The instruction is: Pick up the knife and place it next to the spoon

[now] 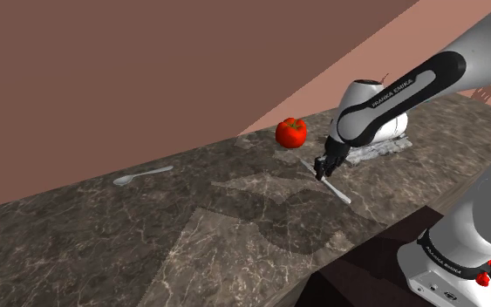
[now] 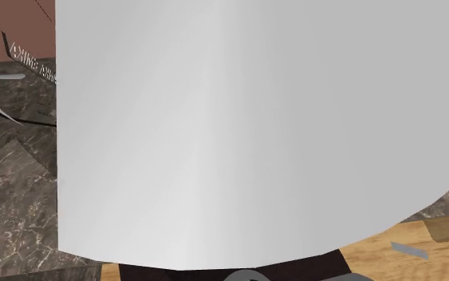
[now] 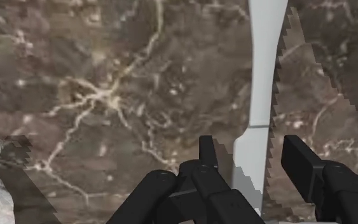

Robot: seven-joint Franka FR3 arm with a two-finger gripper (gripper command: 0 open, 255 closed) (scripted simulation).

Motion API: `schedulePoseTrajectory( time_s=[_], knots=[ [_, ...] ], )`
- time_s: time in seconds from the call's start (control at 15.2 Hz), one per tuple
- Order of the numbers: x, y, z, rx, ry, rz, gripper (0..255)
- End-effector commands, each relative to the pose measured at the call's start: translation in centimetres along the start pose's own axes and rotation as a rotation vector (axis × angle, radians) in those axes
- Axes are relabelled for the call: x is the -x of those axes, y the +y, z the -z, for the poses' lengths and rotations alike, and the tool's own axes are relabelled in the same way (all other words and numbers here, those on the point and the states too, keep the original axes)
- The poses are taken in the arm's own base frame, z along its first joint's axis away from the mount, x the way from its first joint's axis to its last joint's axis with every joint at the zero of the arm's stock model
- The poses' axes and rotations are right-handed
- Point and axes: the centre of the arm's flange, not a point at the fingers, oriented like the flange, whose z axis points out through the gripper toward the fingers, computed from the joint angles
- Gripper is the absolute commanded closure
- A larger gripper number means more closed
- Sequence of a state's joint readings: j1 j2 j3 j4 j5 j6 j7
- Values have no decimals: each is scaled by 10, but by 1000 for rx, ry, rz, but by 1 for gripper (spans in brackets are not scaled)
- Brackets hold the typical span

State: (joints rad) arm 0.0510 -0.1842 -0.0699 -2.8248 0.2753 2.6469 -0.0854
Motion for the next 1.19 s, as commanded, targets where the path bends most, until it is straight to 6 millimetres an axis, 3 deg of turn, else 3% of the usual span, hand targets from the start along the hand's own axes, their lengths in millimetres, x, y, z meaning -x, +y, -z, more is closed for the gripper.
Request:
schedulePoseTrajectory(
  time_s=[0.0, 0.46, 1.12],
  knots=[
    [1, -2, -1, 1, -3, 5, 255],
    [0, -2, -1, 1, -3, 5, 255],
    [1, -10, 51, 1, -3, 5, 255]
  ],
)
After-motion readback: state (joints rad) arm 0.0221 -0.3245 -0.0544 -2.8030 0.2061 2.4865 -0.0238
